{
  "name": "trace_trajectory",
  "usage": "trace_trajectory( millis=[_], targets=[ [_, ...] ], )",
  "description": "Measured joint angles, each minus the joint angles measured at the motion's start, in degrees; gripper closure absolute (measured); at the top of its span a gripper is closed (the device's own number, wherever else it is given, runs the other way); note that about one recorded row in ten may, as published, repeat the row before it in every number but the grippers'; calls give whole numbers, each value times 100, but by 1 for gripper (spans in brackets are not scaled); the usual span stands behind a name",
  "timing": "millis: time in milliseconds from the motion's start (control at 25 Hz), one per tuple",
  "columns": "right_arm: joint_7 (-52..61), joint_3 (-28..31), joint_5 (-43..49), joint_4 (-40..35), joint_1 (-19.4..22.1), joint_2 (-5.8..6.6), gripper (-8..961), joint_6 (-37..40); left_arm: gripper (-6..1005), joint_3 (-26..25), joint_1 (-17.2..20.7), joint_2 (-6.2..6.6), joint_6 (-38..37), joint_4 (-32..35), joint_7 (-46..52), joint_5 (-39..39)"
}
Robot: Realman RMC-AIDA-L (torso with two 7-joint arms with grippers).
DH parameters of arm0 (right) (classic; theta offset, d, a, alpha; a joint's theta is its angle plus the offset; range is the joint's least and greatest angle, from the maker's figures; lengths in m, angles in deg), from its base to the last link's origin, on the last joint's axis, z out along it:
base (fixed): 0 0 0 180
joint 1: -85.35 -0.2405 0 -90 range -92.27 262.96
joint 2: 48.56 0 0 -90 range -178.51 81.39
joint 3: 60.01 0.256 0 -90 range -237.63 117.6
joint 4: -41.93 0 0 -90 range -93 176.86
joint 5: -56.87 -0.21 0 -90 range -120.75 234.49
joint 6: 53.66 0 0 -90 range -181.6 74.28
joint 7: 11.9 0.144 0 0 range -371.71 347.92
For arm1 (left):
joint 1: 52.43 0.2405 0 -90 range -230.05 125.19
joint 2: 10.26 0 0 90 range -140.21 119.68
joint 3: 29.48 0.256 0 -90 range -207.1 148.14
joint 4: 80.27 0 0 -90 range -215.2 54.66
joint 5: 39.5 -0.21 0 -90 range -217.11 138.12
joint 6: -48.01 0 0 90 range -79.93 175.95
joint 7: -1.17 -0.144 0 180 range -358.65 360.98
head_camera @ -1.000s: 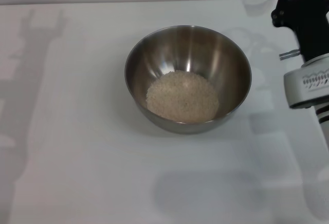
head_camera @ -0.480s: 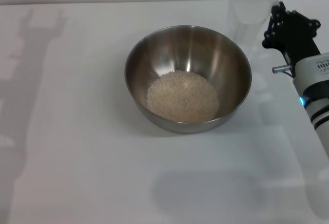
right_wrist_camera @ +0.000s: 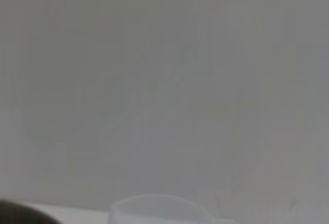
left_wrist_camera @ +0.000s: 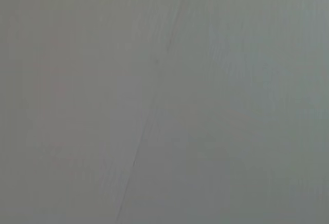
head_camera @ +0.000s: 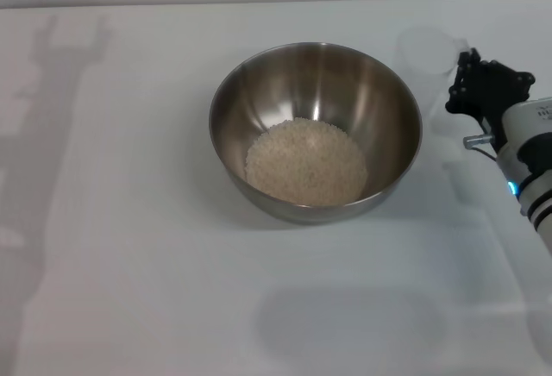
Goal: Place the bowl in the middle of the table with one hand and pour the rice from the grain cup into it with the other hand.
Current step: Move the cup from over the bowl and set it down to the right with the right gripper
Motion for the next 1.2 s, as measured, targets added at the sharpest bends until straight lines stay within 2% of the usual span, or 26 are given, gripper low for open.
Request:
trace_trajectory(
  millis=[520, 1200],
  targets=[
    [51, 47, -9, -91, -180, 13, 831, -581, 165, 4, 51, -11, -22, -69, 1, -6],
    [332, -4, 51, -127, -134, 15, 795, -525, 165, 3, 120, -11, -184, -123, 1, -9]
  ],
)
